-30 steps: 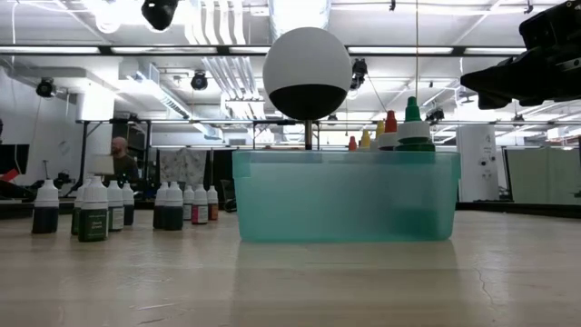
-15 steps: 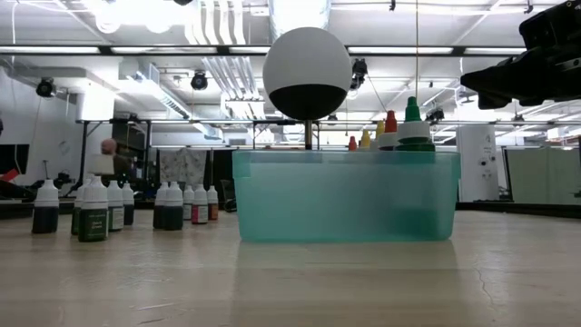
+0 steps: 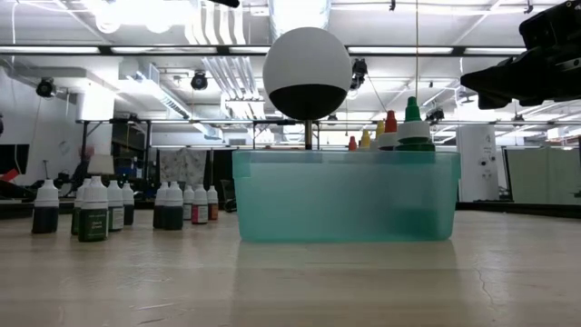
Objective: Pick & Place food coloring
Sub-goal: Put the small orange food coloring bottle into the green bin
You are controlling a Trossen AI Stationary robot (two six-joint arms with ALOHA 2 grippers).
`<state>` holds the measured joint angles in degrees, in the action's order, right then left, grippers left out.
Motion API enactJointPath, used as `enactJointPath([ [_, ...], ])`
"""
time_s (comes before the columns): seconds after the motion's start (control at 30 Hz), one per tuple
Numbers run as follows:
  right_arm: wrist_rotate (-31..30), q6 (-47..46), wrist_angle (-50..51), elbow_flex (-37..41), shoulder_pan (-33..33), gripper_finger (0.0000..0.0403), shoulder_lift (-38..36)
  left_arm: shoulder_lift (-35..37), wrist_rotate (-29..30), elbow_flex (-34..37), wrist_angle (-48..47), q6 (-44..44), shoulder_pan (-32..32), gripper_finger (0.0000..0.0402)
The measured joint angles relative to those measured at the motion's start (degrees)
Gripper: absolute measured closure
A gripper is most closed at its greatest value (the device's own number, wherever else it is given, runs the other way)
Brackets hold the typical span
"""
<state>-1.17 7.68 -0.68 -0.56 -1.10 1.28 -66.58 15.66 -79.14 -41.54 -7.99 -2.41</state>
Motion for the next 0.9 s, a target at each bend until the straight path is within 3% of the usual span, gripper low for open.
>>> enactJointPath([
  [0.17, 0.0, 0.0, 0.0, 0.0, 0.0, 0.0394, 0.0, -2.6, 0.1, -2.2, -5.1, -0.6, -1.1, 0.0215],
  [0.4, 0.0, -0.1, 0.0, 0.0, 0.0, 0.0394, 0.0, -6.3, 2.0, -5.3, -9.7, -1.0, -2.6, 0.0213],
  [0.9, 0.0, -0.1, 0.0, 0.0, 0.0, 0.0394, 0.0, -15.8, 0.4, -11.9, -18.6, -0.8, -6.3, 0.0213],
])
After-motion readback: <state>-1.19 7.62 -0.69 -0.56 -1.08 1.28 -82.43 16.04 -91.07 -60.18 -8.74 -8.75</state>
